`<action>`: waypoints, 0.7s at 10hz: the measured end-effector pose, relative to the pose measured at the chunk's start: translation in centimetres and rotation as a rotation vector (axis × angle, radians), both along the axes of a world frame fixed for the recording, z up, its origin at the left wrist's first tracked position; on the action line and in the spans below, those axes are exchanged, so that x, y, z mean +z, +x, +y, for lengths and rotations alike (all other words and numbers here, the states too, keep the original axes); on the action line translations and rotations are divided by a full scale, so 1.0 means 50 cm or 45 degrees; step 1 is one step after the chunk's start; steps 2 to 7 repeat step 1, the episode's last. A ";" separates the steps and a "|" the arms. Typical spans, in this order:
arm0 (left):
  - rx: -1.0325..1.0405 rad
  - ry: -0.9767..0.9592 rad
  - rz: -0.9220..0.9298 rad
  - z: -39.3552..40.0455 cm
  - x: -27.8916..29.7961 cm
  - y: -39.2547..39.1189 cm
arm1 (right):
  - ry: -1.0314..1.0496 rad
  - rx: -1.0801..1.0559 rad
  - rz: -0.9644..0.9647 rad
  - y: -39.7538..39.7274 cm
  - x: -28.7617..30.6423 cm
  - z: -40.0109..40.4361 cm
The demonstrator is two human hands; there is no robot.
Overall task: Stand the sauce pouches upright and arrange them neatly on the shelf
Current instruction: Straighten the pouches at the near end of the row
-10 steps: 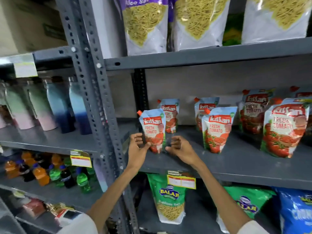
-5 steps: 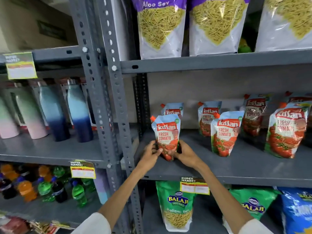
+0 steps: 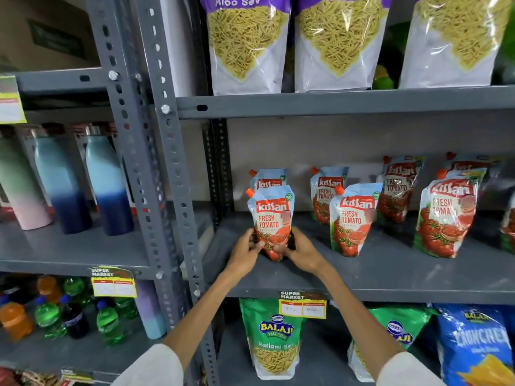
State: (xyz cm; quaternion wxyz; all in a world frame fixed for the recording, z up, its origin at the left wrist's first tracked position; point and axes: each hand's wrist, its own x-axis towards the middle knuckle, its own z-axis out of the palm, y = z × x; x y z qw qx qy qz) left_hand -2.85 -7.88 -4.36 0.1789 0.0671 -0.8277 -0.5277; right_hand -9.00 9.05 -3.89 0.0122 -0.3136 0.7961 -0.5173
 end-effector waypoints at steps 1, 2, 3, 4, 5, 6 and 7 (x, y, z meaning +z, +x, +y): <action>0.011 0.032 0.046 0.009 -0.001 0.016 | 0.020 -0.008 -0.012 -0.001 0.003 0.000; 0.011 0.032 0.046 0.009 -0.001 0.016 | 0.020 -0.008 -0.012 -0.001 0.003 0.000; 0.011 0.032 0.046 0.009 -0.001 0.016 | 0.020 -0.008 -0.012 -0.001 0.003 0.000; 0.011 0.032 0.046 0.009 -0.001 0.016 | 0.020 -0.008 -0.012 -0.001 0.003 0.000; 0.011 0.032 0.046 0.009 -0.001 0.016 | 0.020 -0.008 -0.012 -0.001 0.003 0.000; 0.011 0.032 0.046 0.009 -0.001 0.016 | 0.020 -0.008 -0.012 -0.001 0.003 0.000; 0.011 0.032 0.046 0.009 -0.001 0.016 | 0.020 -0.008 -0.012 -0.001 0.003 0.000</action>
